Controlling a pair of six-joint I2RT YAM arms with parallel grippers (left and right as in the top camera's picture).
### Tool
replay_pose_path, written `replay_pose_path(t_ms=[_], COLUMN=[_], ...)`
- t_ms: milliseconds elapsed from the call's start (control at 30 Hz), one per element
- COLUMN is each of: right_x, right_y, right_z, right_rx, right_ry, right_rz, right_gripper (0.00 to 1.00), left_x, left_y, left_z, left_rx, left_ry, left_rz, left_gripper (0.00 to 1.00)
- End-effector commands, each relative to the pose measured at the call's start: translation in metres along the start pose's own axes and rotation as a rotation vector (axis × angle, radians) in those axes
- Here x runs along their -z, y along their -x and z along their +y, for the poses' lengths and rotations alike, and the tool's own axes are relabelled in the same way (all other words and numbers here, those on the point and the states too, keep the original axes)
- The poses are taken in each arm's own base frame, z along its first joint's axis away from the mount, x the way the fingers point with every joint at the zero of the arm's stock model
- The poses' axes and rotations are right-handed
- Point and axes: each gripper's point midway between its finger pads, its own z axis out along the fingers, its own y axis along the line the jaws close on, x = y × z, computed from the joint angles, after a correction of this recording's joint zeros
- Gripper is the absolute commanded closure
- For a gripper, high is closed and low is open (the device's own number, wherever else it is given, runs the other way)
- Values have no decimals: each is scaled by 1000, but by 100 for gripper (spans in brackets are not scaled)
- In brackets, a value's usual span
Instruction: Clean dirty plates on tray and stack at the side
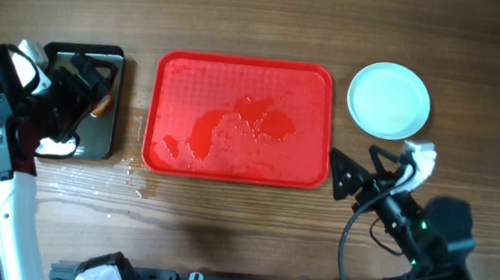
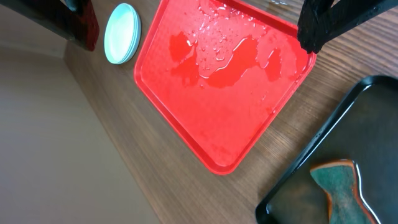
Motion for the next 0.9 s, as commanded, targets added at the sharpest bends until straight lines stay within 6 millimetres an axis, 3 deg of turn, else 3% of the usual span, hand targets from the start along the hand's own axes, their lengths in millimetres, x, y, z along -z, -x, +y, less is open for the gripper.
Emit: replay_pose_path(t_ms=[0,233,633,867], right_x=[2,2,12,22], right_y=[-15,-34,-25,-12], right_z=[-5,-44,-60,-98], right_rx=[3,-116,201,347], right_ry=[130,73,-50,-310], right_rz=[-105,-249,-309,-361], right_gripper=[0,0,0,0], left_x=[0,0,0,0], left_y=[-1,-1,-1,-1], left_z=[-2,-2,-2,-2], left_rx=[0,0,0,0], left_ry=[-15,-15,-15,-15], left_rz=[9,9,9,9], left_gripper=[0,0,0,0])
